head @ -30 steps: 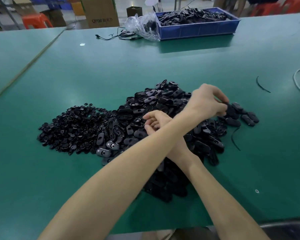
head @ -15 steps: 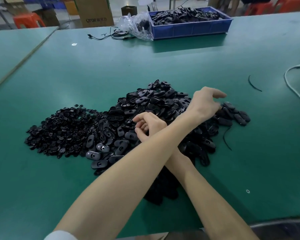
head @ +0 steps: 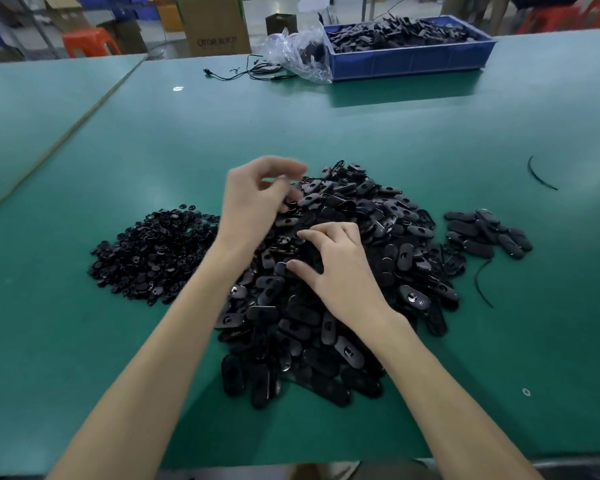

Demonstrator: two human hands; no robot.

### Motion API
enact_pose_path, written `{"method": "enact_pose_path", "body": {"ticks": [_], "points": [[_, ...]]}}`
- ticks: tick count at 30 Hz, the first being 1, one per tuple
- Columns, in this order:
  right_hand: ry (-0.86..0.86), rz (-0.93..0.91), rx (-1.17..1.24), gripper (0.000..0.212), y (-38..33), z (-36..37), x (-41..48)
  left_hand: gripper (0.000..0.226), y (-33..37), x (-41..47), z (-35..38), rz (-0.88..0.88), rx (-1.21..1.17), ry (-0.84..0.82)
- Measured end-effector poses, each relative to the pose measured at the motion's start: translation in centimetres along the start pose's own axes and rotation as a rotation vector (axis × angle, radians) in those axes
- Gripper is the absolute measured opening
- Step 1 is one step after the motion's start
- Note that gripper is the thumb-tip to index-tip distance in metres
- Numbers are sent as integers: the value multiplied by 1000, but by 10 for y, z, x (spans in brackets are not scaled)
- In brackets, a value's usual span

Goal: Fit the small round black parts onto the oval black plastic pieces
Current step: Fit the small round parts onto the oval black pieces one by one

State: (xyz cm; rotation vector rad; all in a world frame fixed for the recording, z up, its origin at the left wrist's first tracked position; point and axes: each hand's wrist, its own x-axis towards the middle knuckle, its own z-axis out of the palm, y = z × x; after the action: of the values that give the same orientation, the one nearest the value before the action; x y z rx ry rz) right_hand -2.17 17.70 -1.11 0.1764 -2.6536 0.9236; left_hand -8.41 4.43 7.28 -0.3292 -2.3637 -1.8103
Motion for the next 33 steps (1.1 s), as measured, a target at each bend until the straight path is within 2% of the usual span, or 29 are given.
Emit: {"method": "enact_pose_path", "body": {"ticks": [6, 10, 13, 17, 19, 27, 33], "points": [[-86, -54, -79, 48, -4, -1, -2, 32, -61, -5, -46, -104, 289, 89], [-85, -42, -109, 37, -5, 0, -2, 36, -76, -12, -54, -46, 456, 145], [-61, -21, -66, 29, -4, 0, -2, 36, -82, -13, -58, 4, 690, 217], [-34, -3, -2, 13, -3, -2, -1, 40, -91, -12, -70, -135, 967, 227], [-26, 10, 30, 8, -4, -3, -1, 37, -94, -13, -73, -185, 995, 211], [36, 90, 141, 5, -5, -8, -1, 15, -94, -14, -78, -162, 1013, 288], [37, 92, 150, 6, -6, -9, -1, 16, -96, -14, -79, -154, 1034, 352]]}}
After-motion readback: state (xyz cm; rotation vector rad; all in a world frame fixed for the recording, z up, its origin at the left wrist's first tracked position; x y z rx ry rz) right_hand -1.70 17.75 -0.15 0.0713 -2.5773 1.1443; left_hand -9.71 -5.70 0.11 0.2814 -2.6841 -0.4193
